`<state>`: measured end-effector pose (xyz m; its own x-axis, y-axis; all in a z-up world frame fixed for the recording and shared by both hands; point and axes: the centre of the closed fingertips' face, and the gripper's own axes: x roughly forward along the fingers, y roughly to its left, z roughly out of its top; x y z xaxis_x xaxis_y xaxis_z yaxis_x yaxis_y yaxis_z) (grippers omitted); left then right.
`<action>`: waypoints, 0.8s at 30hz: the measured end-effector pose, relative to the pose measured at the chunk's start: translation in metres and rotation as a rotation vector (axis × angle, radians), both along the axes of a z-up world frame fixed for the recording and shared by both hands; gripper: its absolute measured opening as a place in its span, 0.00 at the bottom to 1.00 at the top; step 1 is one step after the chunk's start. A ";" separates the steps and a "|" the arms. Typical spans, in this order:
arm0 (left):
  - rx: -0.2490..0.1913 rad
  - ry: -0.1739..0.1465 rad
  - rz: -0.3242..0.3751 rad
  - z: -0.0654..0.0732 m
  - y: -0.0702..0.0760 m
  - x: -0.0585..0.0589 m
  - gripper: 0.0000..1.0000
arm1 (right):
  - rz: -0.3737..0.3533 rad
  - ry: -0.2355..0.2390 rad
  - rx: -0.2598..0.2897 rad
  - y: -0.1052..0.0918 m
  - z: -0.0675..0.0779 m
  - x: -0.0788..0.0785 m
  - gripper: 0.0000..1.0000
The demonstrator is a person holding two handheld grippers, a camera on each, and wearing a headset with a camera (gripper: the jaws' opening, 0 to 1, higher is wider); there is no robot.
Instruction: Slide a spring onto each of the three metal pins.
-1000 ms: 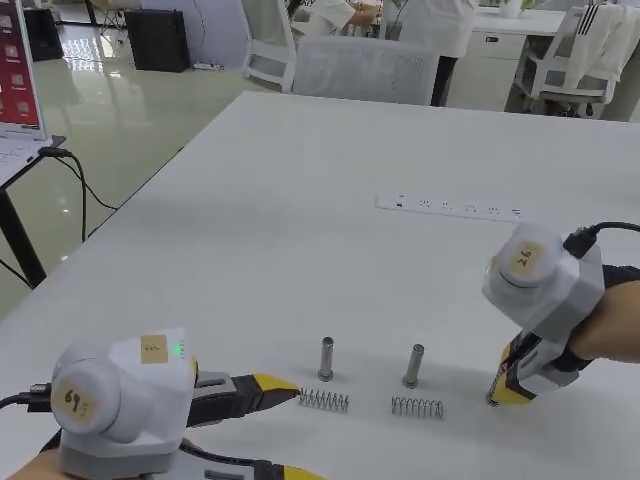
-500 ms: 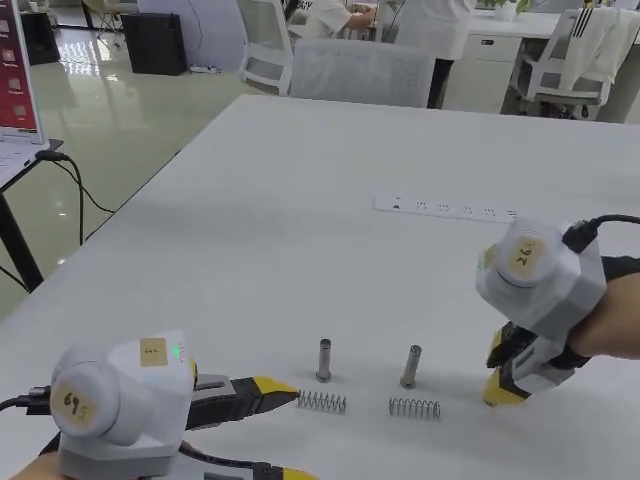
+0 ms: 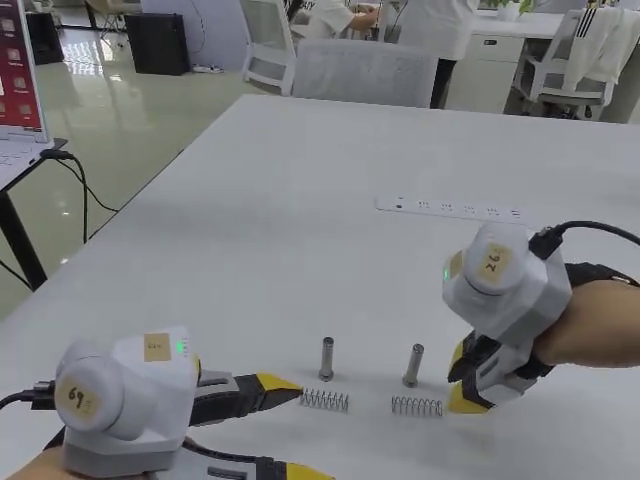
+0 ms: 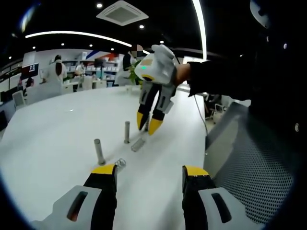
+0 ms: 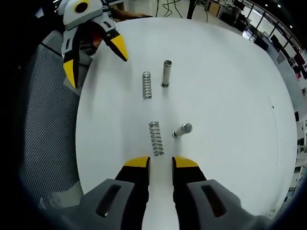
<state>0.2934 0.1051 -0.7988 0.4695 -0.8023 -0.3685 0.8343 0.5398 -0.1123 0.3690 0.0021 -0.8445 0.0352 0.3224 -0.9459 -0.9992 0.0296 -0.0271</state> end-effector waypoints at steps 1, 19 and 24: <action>0.000 0.001 0.000 0.000 0.000 0.000 0.49 | 0.002 0.003 0.002 0.002 -0.002 0.000 0.15; 0.000 0.002 -0.001 0.001 -0.001 0.000 0.47 | 0.045 0.009 -0.037 0.006 -0.022 -0.003 0.09; -0.001 0.003 -0.002 0.001 -0.001 0.000 0.46 | 0.048 0.006 -0.036 0.005 -0.023 -0.003 0.08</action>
